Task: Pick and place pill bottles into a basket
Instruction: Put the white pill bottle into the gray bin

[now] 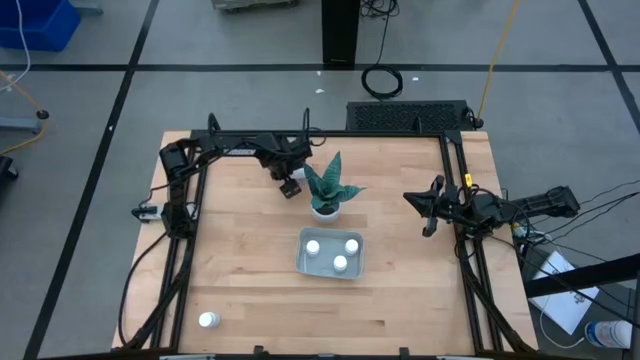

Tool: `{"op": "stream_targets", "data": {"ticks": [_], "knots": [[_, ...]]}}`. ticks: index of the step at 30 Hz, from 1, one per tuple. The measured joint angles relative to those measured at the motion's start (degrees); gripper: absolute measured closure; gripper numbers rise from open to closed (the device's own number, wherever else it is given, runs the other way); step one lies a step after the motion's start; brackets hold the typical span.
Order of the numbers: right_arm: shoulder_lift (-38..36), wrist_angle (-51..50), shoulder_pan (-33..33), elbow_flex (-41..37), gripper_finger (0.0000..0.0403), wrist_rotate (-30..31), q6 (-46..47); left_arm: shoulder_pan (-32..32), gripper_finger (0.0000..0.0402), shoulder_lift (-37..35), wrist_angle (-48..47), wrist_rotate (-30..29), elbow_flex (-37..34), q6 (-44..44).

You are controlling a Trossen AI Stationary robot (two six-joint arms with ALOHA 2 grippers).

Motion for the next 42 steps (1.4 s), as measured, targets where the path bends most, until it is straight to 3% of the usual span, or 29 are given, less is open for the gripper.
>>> {"op": "stream_targets", "data": {"ticks": [4,11,17,20,31,36,42], "knots": [[0.0,0.0,0.0,0.0,0.0399,0.0,0.0,-0.7,0.0090,-0.9,0.6,-3.0,0.0,4.7],[0.0,0.0,0.0,0.0,0.0399,0.0,0.0,-1.5,0.0064,-3.2,0.8,2.3,1.5,7.2],[0.0,0.1,0.0,0.0,0.0399,0.0,0.0,-1.1,0.0055,-4.5,8.5,1.6,3.3,0.3],[0.0,0.1,0.0,0.0,0.0399,0.0,0.0,-0.5,0.0057,-4.1,12.4,4.8,3.6,-2.5],[0.0,0.2,0.0,0.0,0.0399,0.0,0.0,0.4,0.0060,1.2,12.4,4.3,3.5,-12.8],[0.0,0.0,0.0,0.0,0.0399,0.0,0.0,0.4,0.0077,1.8,12.4,2.7,3.5,-12.9],[0.0,0.1,0.0,0.0,0.0399,0.0,0.0,0.4,0.0130,1.8,12.8,2.8,3.5,-12.5]]}}
